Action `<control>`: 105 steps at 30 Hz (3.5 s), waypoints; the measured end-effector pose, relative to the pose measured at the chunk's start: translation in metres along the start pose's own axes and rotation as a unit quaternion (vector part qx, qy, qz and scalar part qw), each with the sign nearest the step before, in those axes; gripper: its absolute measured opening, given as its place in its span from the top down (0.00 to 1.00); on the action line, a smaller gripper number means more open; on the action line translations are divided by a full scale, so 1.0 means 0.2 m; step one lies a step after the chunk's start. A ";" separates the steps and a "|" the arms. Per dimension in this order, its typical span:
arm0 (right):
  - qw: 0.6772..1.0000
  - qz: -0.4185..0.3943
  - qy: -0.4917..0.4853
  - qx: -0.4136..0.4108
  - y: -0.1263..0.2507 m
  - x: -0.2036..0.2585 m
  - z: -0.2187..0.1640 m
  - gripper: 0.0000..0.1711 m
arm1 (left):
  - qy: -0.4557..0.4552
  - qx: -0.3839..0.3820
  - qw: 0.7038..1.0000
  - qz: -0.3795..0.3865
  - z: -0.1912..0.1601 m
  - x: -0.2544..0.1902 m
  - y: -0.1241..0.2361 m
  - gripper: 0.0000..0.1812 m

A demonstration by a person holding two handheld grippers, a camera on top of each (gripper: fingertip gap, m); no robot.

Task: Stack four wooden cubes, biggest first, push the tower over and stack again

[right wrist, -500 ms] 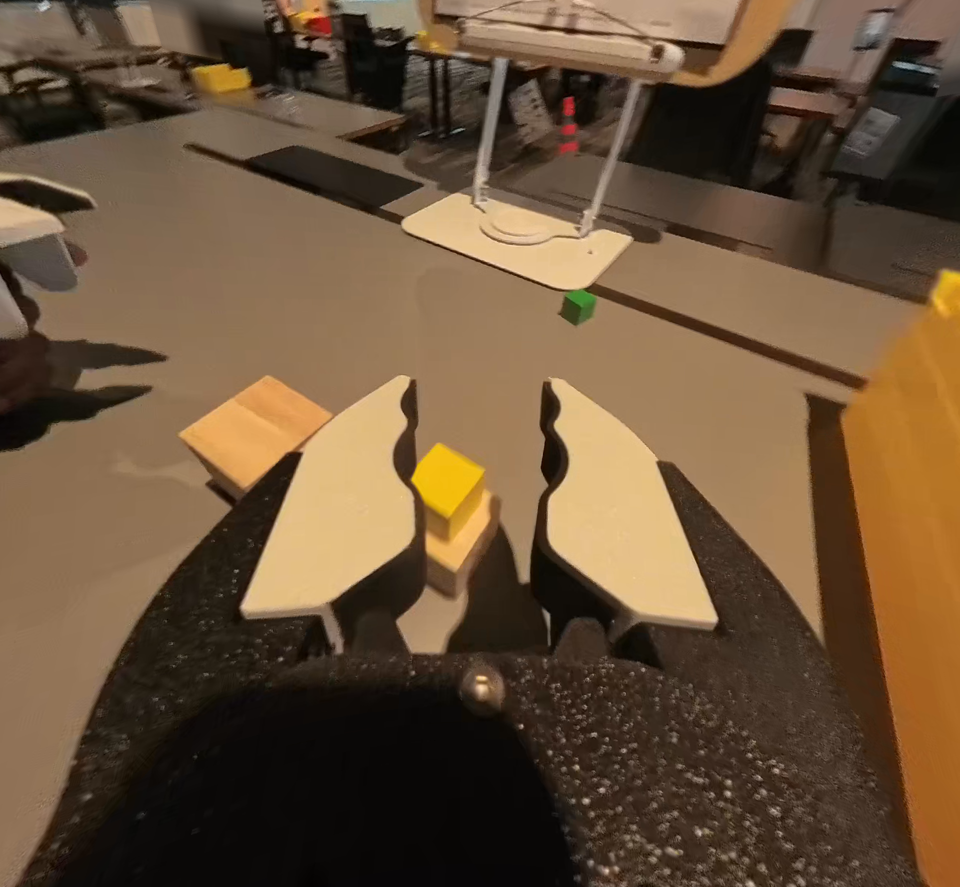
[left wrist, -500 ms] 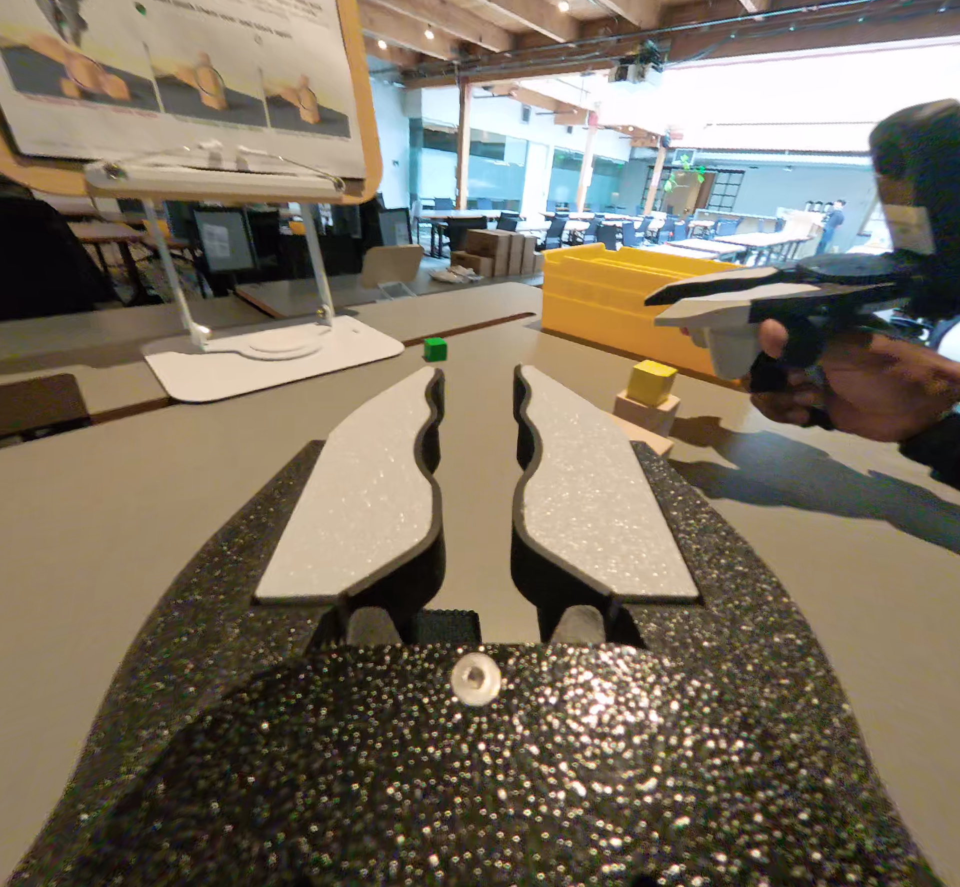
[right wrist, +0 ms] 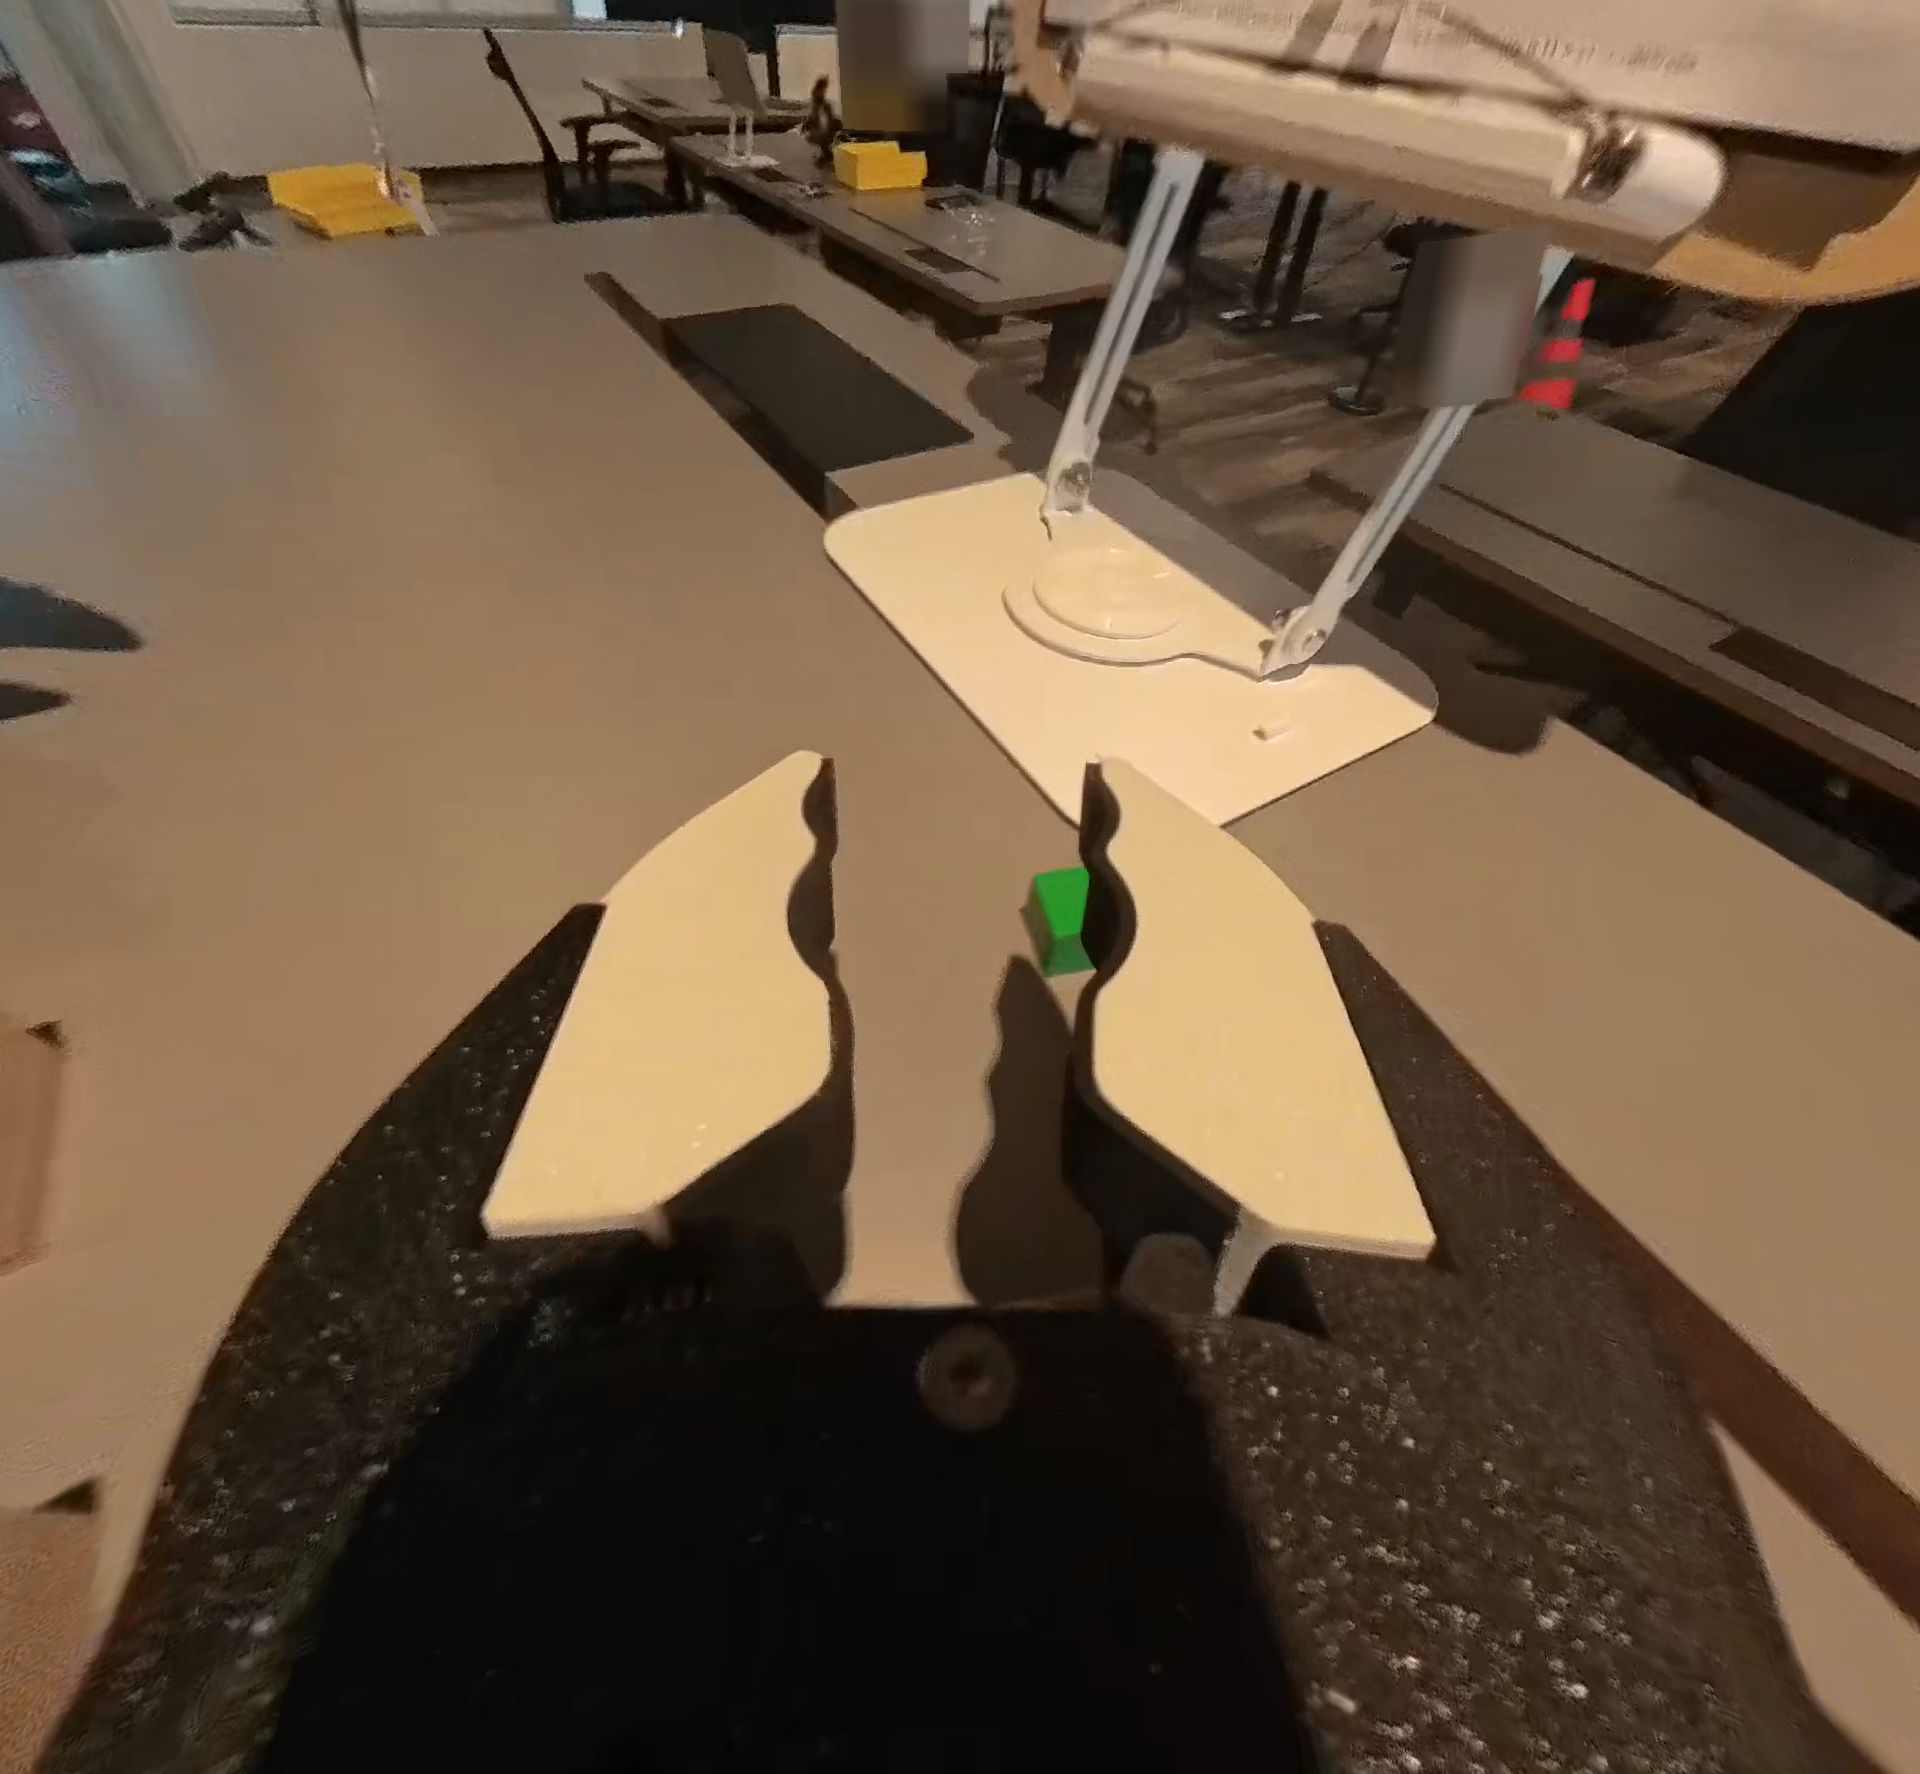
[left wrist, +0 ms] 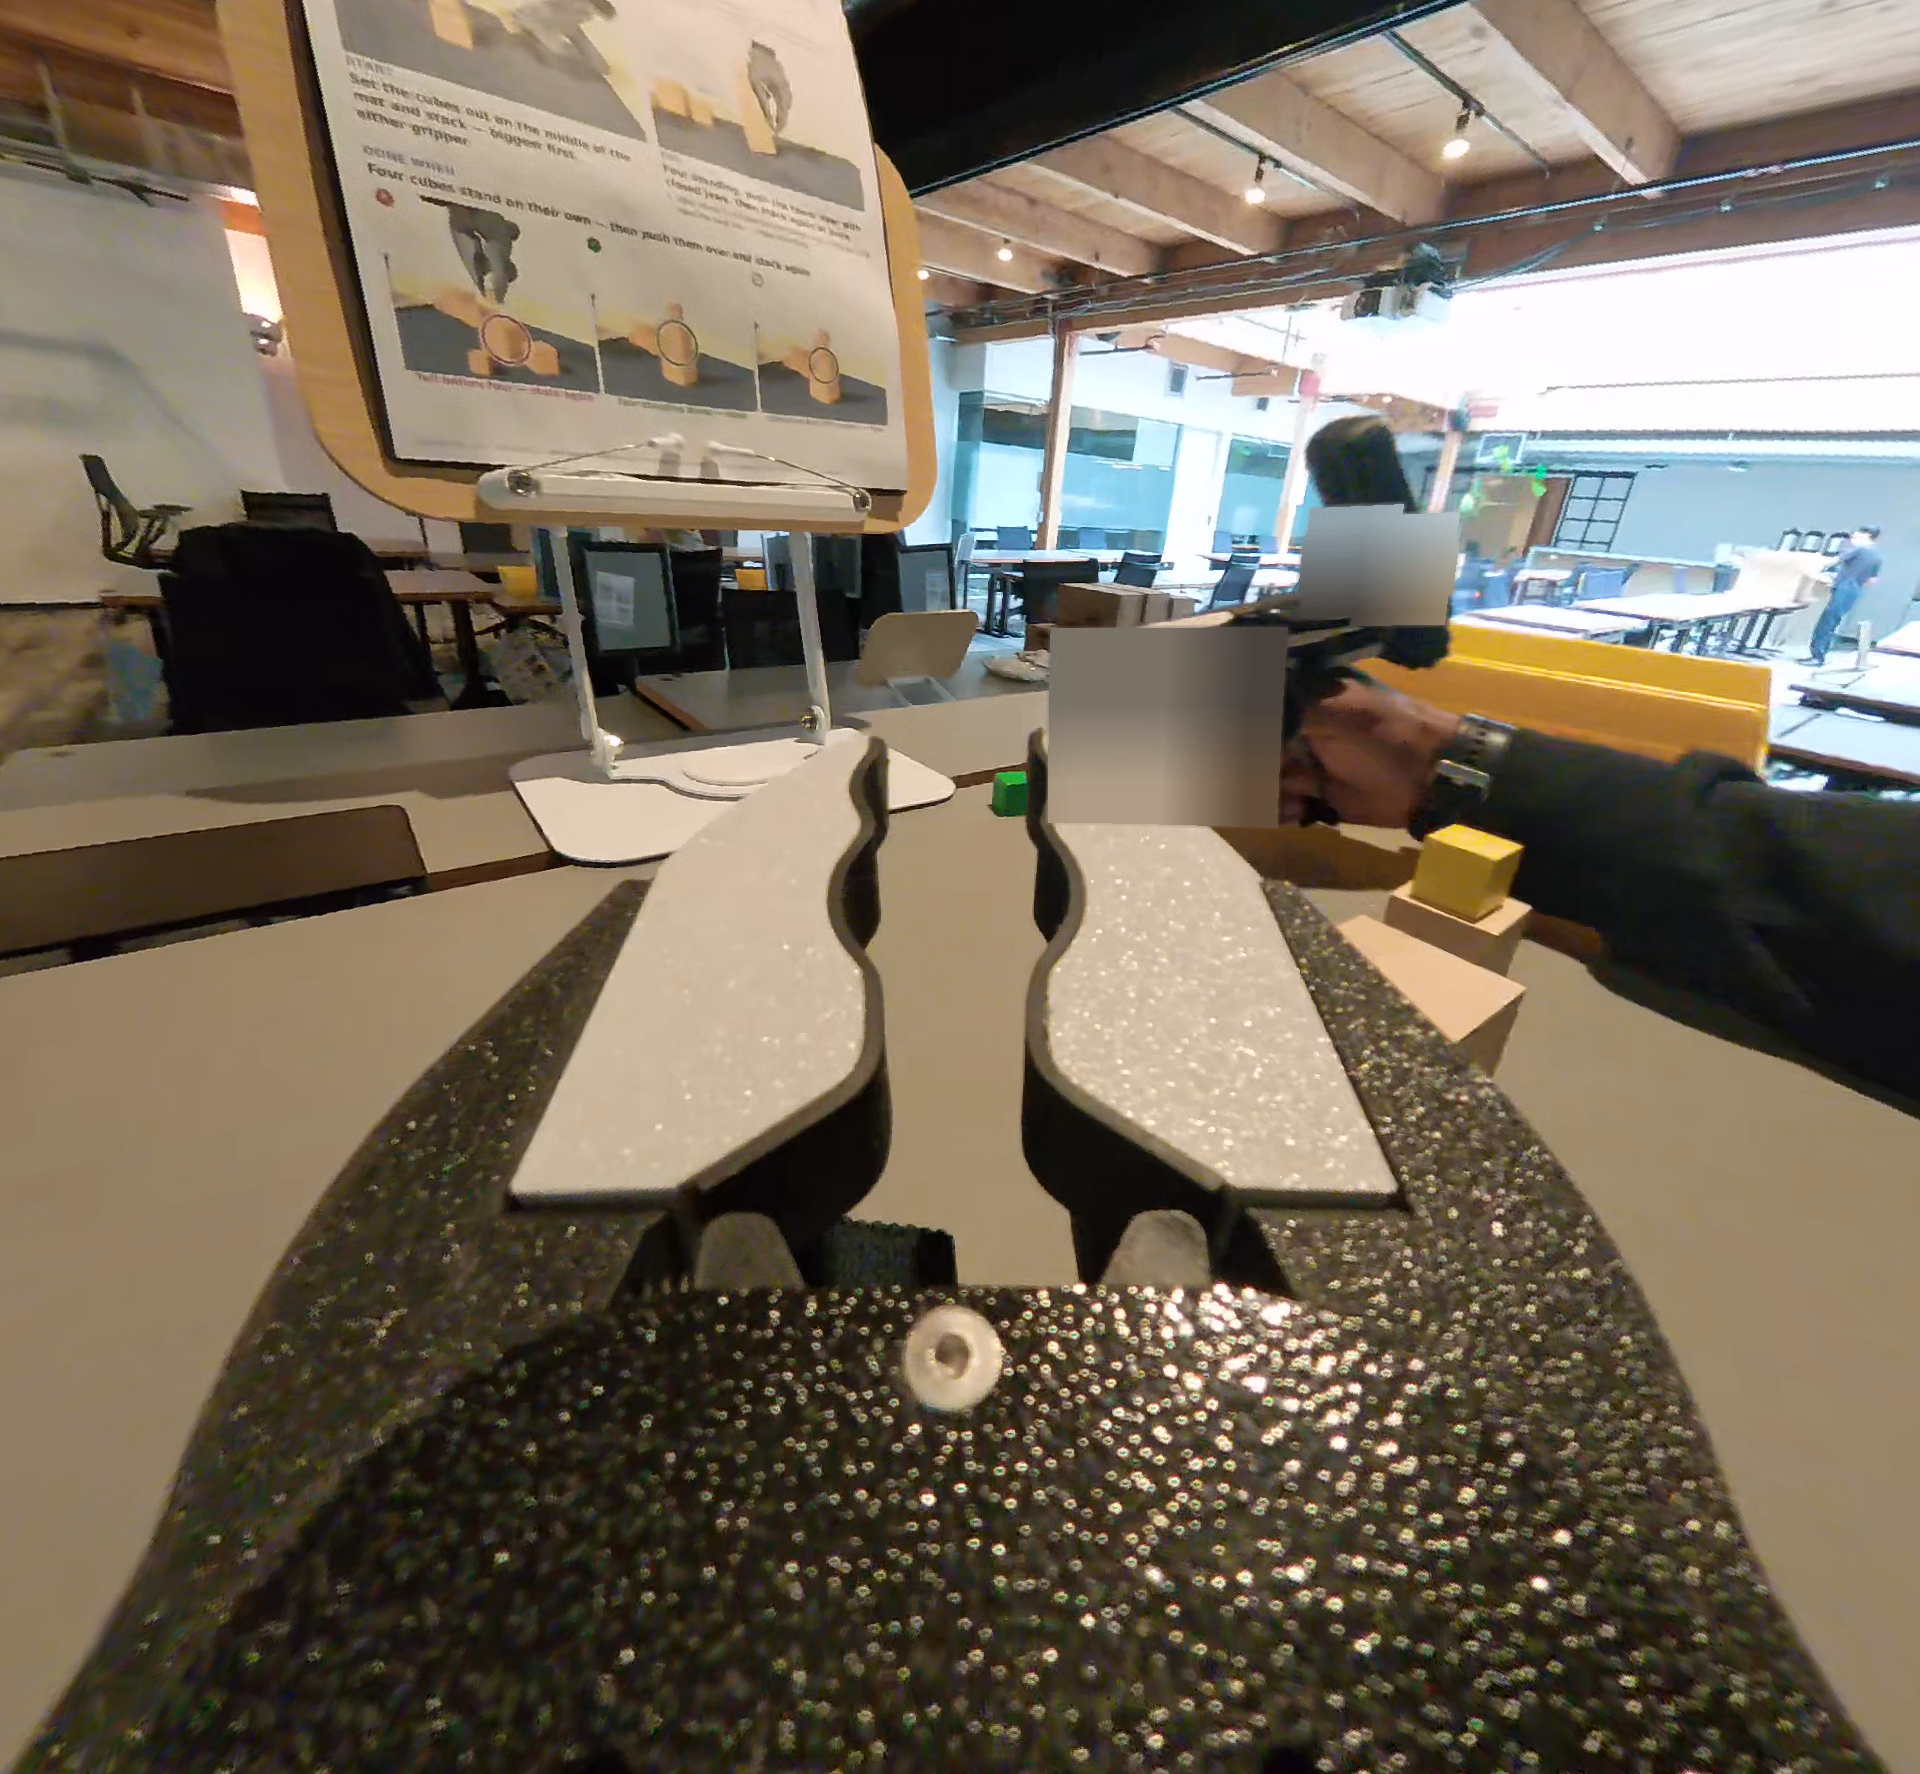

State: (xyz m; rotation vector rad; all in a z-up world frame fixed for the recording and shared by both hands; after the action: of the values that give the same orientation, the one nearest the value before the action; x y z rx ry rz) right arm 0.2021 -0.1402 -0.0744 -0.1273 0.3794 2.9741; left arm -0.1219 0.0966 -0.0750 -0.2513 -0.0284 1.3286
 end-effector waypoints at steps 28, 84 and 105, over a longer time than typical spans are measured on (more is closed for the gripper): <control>0.992 0.106 0.020 0.067 0.17 0.22 0.16 0.87 | -0.018 -0.020 0.999 0.041 0.00 0.01 0.02 0.87; 0.960 0.213 0.054 0.176 0.46 0.57 0.04 0.79 | 0.015 0.002 0.999 0.028 0.00 0.04 0.00 0.88; 0.962 0.207 0.064 0.167 0.50 0.56 0.01 0.87 | 0.015 0.001 0.999 0.029 0.00 0.04 0.00 0.88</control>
State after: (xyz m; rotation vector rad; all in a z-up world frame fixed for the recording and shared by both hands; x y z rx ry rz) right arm 0.0764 -0.2218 -0.0592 -0.2272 1.0334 3.2495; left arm -0.1206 0.1048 -0.0753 -0.2734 0.0057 1.3831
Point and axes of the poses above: each gripper's, where its closed fingertips meet, y back along the fingers, z out of its top, x = y × z across the jaws, the point moved 10 cm from there along y, back along the fingers, and after that the axes turned 3 degrees about y, right-handed, at the moved point
